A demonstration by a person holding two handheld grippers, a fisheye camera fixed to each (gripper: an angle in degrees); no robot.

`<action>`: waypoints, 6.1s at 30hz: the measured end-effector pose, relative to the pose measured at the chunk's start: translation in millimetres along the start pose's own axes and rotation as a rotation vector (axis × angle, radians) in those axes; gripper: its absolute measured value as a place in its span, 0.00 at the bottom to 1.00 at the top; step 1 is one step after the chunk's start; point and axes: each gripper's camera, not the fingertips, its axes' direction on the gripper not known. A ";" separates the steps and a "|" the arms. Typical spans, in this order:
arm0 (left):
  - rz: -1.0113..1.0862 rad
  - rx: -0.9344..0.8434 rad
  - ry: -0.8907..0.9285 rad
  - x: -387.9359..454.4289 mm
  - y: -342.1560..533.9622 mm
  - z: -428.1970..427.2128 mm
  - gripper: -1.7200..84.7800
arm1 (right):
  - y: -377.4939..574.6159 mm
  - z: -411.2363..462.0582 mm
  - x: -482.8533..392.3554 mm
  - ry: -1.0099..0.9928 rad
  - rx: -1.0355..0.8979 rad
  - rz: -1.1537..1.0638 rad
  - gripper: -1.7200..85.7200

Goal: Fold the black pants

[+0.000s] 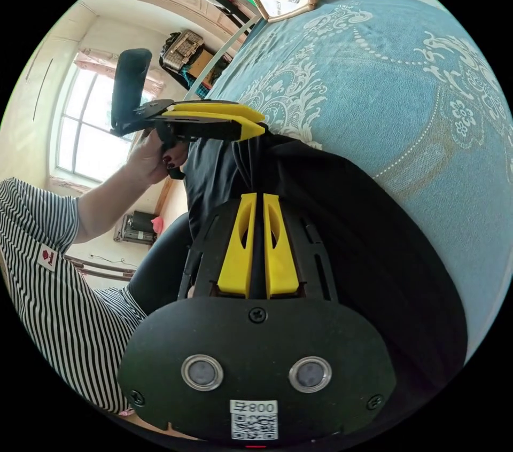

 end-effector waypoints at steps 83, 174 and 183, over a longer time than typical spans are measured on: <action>-0.273 0.207 0.111 -141.4 154.3 31.5 0.02 | -157.8 -162.0 -33.9 0.258 -0.014 -0.182 0.02; 0.247 0.044 0.137 247.5 -123.2 185.1 0.04 | 195.3 -267.6 35.4 0.815 -0.095 0.203 0.07; 0.251 0.053 0.163 260.1 -135.8 183.1 0.03 | 216.2 -281.8 35.3 0.765 0.000 0.229 0.03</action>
